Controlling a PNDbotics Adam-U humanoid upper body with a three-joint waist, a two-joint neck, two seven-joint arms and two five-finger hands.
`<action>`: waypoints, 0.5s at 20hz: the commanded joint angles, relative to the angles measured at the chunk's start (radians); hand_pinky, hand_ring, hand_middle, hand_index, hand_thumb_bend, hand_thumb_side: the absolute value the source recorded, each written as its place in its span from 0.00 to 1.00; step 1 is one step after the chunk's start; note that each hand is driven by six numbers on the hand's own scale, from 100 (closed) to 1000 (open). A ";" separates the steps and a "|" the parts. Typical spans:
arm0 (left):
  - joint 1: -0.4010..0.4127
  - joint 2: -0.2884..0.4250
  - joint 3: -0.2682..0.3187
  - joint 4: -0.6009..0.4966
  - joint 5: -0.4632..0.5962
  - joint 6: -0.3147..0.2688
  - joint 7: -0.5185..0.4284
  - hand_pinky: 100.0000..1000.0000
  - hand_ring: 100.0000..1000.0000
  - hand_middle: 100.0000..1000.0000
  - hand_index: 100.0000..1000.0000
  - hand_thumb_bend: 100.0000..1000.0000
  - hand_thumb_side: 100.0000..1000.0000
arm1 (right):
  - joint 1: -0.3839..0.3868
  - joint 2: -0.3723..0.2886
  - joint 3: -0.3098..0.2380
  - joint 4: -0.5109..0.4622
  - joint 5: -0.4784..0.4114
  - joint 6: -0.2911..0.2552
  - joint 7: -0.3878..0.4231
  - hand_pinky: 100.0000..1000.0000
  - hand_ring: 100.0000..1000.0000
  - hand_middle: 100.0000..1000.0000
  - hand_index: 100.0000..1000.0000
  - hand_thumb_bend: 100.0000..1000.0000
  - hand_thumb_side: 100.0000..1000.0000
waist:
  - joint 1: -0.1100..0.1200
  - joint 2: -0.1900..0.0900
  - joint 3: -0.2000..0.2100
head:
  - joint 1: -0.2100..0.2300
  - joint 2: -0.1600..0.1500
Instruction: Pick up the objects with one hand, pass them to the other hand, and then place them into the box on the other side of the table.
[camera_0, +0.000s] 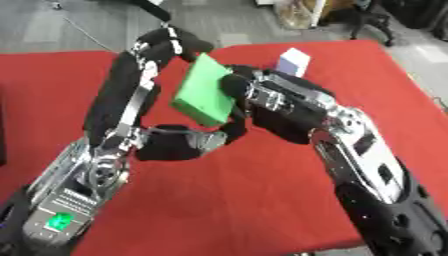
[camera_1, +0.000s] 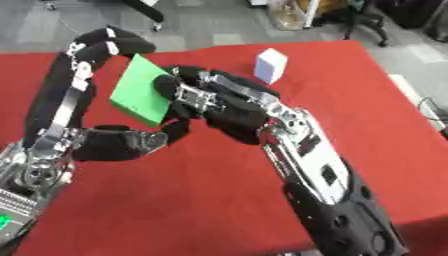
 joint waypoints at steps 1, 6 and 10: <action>-0.017 -0.002 0.004 -0.007 0.001 0.010 0.004 0.71 0.55 0.57 0.68 0.45 0.13 | -0.014 -0.013 0.000 -0.009 -0.001 -0.002 0.007 0.73 0.61 0.18 0.63 0.00 0.57 | -0.010 0.008 0.000 | 0.002 -0.002; -0.018 -0.003 0.006 -0.007 -0.007 0.022 0.025 0.70 0.50 0.51 0.61 0.11 0.07 | -0.015 -0.014 0.000 -0.008 -0.007 0.001 0.008 0.72 0.61 0.18 0.63 0.00 0.57 | -0.010 0.008 -0.001 | 0.001 -0.002; -0.021 -0.004 0.008 -0.007 -0.026 0.014 0.050 0.69 0.47 0.47 0.57 0.05 0.06 | -0.014 -0.014 -0.001 -0.007 -0.013 0.006 0.008 0.71 0.61 0.20 0.64 0.00 0.68 | -0.010 0.008 0.000 | -0.002 -0.002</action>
